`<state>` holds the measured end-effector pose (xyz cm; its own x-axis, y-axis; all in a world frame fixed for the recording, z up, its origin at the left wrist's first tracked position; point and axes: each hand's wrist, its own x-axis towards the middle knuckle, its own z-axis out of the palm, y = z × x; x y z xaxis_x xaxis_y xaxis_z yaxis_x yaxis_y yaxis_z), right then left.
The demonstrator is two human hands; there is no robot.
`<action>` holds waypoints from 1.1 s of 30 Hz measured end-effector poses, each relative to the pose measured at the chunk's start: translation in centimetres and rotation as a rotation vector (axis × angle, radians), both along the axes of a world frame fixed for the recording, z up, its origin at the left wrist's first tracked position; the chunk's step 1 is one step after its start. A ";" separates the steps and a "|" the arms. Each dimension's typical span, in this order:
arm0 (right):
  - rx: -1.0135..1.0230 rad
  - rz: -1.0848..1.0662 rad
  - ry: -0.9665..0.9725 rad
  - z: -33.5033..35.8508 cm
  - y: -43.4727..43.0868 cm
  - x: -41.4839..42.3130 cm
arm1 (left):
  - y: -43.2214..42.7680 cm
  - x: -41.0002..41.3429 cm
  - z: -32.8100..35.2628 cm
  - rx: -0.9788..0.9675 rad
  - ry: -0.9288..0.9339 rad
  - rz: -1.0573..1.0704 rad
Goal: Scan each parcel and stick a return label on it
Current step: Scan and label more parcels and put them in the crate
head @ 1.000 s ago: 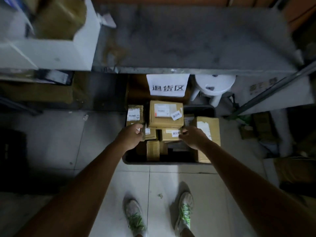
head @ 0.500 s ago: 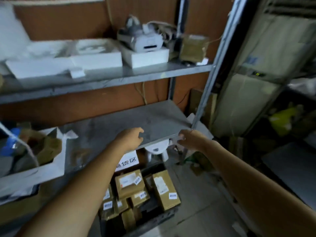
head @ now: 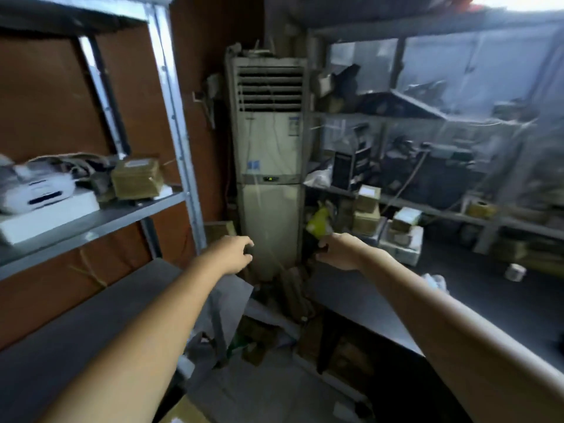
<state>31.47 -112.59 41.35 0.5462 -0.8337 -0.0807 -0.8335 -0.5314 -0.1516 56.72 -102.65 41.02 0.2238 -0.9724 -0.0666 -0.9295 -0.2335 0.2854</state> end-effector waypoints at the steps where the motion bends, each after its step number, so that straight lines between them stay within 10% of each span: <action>1: -0.009 -0.023 0.009 0.4 -1.0 -2.8 | -1.8 -2.5 0.4 -0.012 -0.014 -0.025; 17: 0.010 -0.333 -0.111 -0.3 -17.7 -36.2 | -24.3 -35.5 -0.5 0.000 -0.002 -0.290; 33: 0.086 -0.500 -0.169 -10.8 -44.4 -35.9 | -52.9 -37.5 -10.8 -0.021 0.202 -0.258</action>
<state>-4.41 -156.97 30.53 0.0953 -0.9898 -0.1058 -0.9418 -0.0553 -0.3316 19.21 -155.52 30.26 -0.0456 -0.9969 -0.0639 -0.8812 0.0100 0.4726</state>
